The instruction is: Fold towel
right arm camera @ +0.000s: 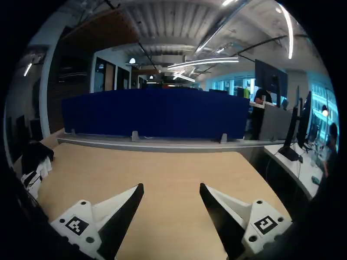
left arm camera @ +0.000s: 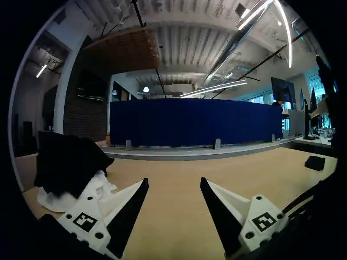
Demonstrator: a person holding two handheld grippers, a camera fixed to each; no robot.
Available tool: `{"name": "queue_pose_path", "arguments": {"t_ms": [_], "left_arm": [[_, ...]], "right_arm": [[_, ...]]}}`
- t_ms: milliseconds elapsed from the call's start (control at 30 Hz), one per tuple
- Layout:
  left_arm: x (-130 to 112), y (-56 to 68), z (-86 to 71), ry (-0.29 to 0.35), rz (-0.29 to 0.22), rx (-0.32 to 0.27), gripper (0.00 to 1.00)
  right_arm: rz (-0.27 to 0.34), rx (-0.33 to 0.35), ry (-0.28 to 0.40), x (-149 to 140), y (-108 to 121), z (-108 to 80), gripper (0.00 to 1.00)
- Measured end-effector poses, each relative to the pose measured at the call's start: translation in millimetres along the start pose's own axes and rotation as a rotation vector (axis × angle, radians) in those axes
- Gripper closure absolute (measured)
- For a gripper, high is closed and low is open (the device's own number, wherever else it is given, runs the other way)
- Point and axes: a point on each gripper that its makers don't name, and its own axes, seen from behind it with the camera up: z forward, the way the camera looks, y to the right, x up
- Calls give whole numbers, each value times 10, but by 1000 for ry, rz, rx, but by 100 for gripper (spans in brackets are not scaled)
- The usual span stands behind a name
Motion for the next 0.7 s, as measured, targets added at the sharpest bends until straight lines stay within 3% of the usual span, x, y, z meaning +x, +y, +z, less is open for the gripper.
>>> {"name": "queue_pose_path", "arguments": {"t_ms": [300, 700], "left_arm": [[7, -2, -6, -2, 0, 3, 12], [4, -8, -3, -3, 0, 3, 12]], "right_arm": [[15, 4, 32, 31, 73, 4, 0], [72, 55, 140, 55, 143, 29, 0]]}}
